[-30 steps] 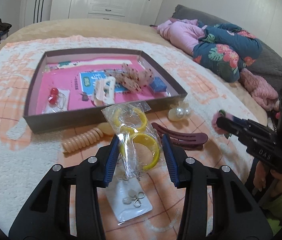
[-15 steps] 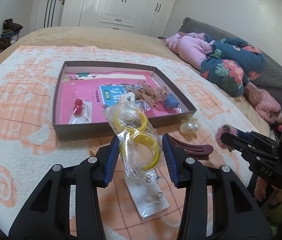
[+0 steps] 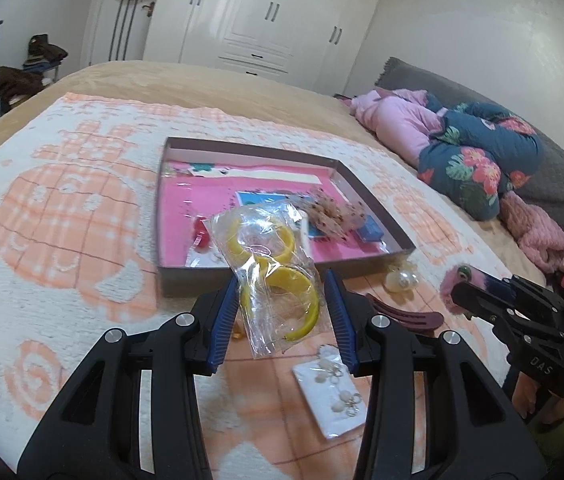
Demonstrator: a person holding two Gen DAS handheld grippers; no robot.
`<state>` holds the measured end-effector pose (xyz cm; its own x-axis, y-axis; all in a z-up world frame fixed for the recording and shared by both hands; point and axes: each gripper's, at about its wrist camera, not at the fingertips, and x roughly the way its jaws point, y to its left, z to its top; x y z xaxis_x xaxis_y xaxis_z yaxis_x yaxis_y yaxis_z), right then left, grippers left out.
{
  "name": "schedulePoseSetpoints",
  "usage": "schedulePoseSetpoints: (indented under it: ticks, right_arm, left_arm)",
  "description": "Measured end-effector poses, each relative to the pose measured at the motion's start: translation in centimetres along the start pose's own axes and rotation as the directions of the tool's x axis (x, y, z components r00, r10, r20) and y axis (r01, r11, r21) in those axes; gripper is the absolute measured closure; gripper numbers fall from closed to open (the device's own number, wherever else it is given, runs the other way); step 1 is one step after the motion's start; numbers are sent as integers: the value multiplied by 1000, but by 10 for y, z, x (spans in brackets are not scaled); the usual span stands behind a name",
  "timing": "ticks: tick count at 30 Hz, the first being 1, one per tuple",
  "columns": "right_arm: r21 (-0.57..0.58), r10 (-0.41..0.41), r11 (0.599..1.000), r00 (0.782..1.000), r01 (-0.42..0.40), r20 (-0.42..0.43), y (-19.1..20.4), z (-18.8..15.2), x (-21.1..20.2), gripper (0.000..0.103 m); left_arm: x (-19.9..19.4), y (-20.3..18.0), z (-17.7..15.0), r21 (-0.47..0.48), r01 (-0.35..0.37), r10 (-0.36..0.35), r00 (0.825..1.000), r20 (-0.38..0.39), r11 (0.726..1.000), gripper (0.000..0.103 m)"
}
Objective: Organize jewelry
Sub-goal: 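Carry bangles and pom-pom clip into the pink box with both grippers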
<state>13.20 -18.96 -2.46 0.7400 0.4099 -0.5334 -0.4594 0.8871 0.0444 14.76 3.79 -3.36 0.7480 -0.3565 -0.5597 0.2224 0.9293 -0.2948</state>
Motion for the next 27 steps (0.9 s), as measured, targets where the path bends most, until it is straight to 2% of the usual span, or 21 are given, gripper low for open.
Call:
schedulePoseSetpoints:
  ticks: [15, 27]
  right_arm:
    - [-14, 14, 1000, 999, -13, 33, 5, 34, 26, 75]
    - [-3, -29, 1000, 997, 29, 69, -18, 67, 46, 75]
  left_arm:
    - [1, 29, 8, -55, -24, 25, 999, 32, 998, 69]
    - [13, 28, 27, -26, -14, 15, 999, 41, 1000, 69]
